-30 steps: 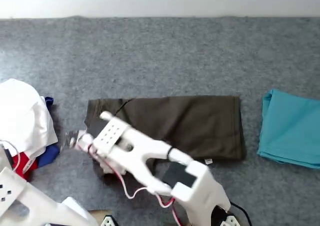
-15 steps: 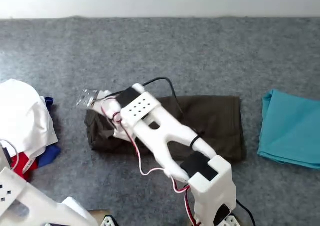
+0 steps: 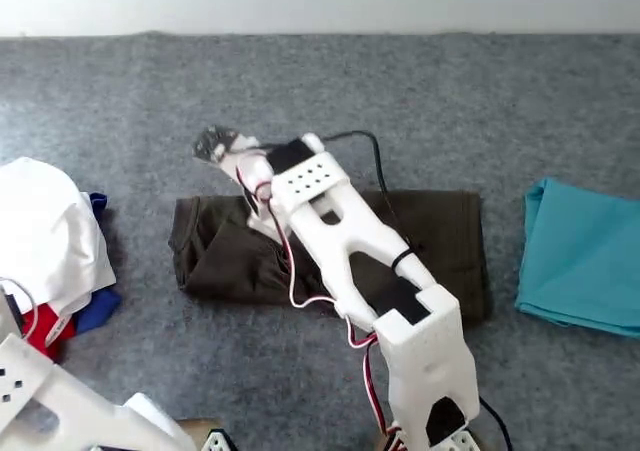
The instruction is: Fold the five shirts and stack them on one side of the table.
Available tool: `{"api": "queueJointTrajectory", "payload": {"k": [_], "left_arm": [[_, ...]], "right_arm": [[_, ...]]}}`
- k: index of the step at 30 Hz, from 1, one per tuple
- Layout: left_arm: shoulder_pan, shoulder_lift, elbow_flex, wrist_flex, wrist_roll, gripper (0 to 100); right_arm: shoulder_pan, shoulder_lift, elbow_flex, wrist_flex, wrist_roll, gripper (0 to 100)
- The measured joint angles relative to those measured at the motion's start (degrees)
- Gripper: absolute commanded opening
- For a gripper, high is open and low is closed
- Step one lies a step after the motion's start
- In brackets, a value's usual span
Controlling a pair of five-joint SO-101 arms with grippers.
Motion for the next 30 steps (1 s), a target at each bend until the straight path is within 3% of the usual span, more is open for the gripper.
{"api": "queueJointTrajectory", "payload": {"k": [3,7,20,30], "left_arm": [[0.0,0.0,0.0,0.0,0.0,10],[0.0,0.0,0.0,0.0,0.0,10],[0.0,0.0,0.0,0.0,0.0,10],[0.0,0.0,0.0,0.0,0.0,10]], "right_arm": [[-1.3,1.8,-10.3,8.6,-0.7,1.0],[-5.5,5.7,-16.3,17.5,-0.9,0.9],[-7.1,7.3,-4.1,17.9,-1.1,0.9],[3.5,11.7,-1.8,13.3,1.2,0.9]]}}
